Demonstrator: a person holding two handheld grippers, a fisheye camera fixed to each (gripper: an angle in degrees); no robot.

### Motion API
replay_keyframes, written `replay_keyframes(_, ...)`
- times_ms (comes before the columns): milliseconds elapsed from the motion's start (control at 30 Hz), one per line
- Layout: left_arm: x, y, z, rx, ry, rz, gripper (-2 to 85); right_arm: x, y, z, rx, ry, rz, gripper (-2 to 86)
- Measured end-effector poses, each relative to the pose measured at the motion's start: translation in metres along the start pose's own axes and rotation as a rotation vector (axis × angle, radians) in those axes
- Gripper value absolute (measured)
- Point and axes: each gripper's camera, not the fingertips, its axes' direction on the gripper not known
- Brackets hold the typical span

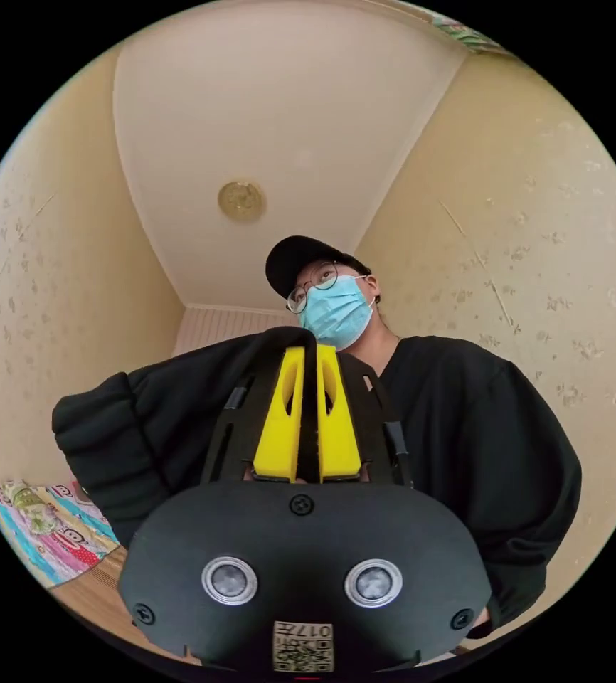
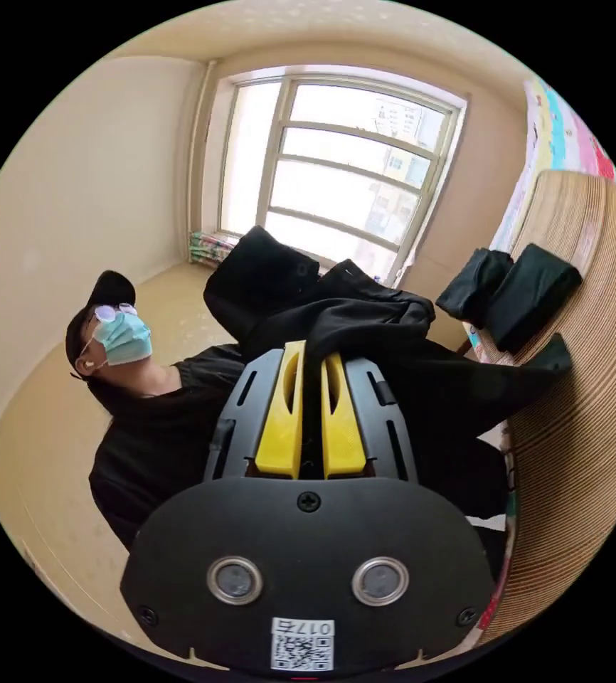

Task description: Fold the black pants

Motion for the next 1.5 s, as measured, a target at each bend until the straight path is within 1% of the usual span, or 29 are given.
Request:
replay_keyframes(67,0.026,-0.024,0.004,-0.018,-0.1,0.137,1.1,-0.101,0.004,-0.022,0.024,0.161,-0.185,0.4)
replay_keyframes(100,0.032,-0.029,0.005,-0.023,-0.126,0.165,1.1,-0.125,0.005,-0.027,0.036,0.191,-0.231,0.3)
replay_keyframes(167,0.046,-0.046,0.011,-0.015,-0.259,0.233,1.1,-0.216,0.016,-0.038,0.085,0.282,-0.418,0.2)
replay_keyframes(267,0.041,-0.059,0.014,-0.014,-0.426,0.271,1.2,-0.293,0.03,-0.045,0.168,0.409,-0.569,0.1)
replay_keyframes(333,0.021,-0.064,0.015,-0.047,-0.546,0.264,1.3,-0.313,0.028,-0.051,0.208,0.523,-0.583,0.1)
replay_keyframes(367,-0.005,-0.067,0.016,-0.086,-0.627,0.244,1.3,-0.314,0.02,-0.058,0.232,0.612,-0.559,0.1)
replay_keyframes(400,-0.022,-0.069,0.016,-0.109,-0.659,0.225,1.4,-0.312,0.013,-0.064,0.246,0.649,-0.53,0.2)
replay_keyframes(433,-0.066,-0.073,0.014,-0.15,-0.705,0.163,1.5,-0.301,-0.005,-0.081,0.276,0.711,-0.454,0.2)
replay_keyframes(467,-0.122,-0.075,0.007,-0.159,-0.734,0.042,1.8,-0.285,-0.027,-0.102,0.314,0.781,-0.373,0.3)
replay_keyframes(500,-0.154,-0.075,0.003,-0.157,-0.753,-0.033,1.9,-0.276,-0.038,-0.114,0.337,0.822,-0.338,0.4)
replay_keyframes(533,-0.22,-0.071,-0.006,-0.172,-0.818,-0.153,2.3,-0.255,-0.062,-0.139,0.386,0.917,-0.281,0.6)
replay_keyframes(567,-0.286,-0.063,-0.012,-0.231,-0.935,-0.232,2.9,-0.231,-0.087,-0.164,0.445,1.025,-0.238,0.9)
replay_keyframes(600,-0.316,-0.057,-0.016,-0.26,-0.994,-0.272,3.3,-0.216,-0.098,-0.175,0.463,1.08,-0.224,1.1)
replay_keyframes(633,-0.377,-0.036,-0.029,-0.31,-1.123,-0.379,4.3,-0.182,-0.119,-0.198,0.487,1.169,-0.172,1.8)
replay_keyframes(667,-0.425,-0.008,-0.045,-0.329,-1.253,-0.523,5.5,-0.143,-0.132,-0.219,0.492,1.25,-0.053,2.8)
replay_keyframes(700,-0.442,0.007,-0.054,-0.333,-1.314,-0.583,5.5,-0.122,-0.135,-0.228,0.483,1.296,0.027,3.5)
replay_keyframes(767,-0.478,0.074,-0.08,-0.392,-1.463,-0.694,5.9,-0.047,-0.114,-0.246,0.447,1.42,0.323,5.8)
replay_keyframes(800,-0.484,0.094,-0.087,-0.415,-1.478,-0.725,6.1,-0.033,-0.101,-0.247,0.441,1.418,0.354,5.7)
replay_keyframes(833,-0.492,0.137,-0.099,-0.476,-1.474,-0.799,6.5,-0.009,-0.071,-0.244,0.422,1.382,0.375,5.6)
replay_keyframes(867,-0.495,0.185,-0.111,-0.541,-1.438,-0.882,6.8,0.013,-0.036,-0.241,0.398,1.344,0.393,5.5)
replay_keyframes(900,-0.495,0.21,-0.116,-0.572,-1.419,-0.925,6.9,0.025,-0.017,-0.239,0.383,1.329,0.418,5.5)
replay_keyframes(967,-0.486,0.32,-0.136,-0.727,-1.364,-1.143,7.2,0.079,0.063,-0.234,0.318,1.246,0.607,6.1)
replay_keyframes(1000,-0.482,0.347,-0.139,-0.773,-1.351,-1.196,7.3,0.093,0.082,-0.231,0.295,1.21,0.655,6.2)
replay_keyframes(1067,-0.465,0.437,-0.146,-0.977,-1.309,-1.339,7.9,0.135,0.148,-0.213,0.216,1.076,0.794,6.7)
replay_keyframes(1167,-0.449,0.512,-0.159,-1.15,-1.325,-1.435,9.3,0.163,0.193,-0.186,0.11,1.036,0.865,7.1)
replay_keyframes(1267,-0.446,0.561,-0.176,-1.211,-1.35,-1.505,11.1,0.181,0.217,-0.171,0.074,1.005,0.912,7.5)
replay_keyframes(1400,-0.449,0.619,-0.179,-1.373,-1.283,-1.56,10.3,0.18,0.228,-0.173,0.101,1.107,0.918,8.1)
replay_keyframes(1433,-0.447,0.619,-0.173,-1.411,-1.332,-1.473,8.2,0.176,0.227,-0.18,0.104,1.176,0.912,8.4)
replay_keyframes(1500,-0.444,0.619,-0.164,-1.464,-1.274,-1.435,5.8,0.167,0.223,-0.196,0.112,1.299,0.897,8.9)
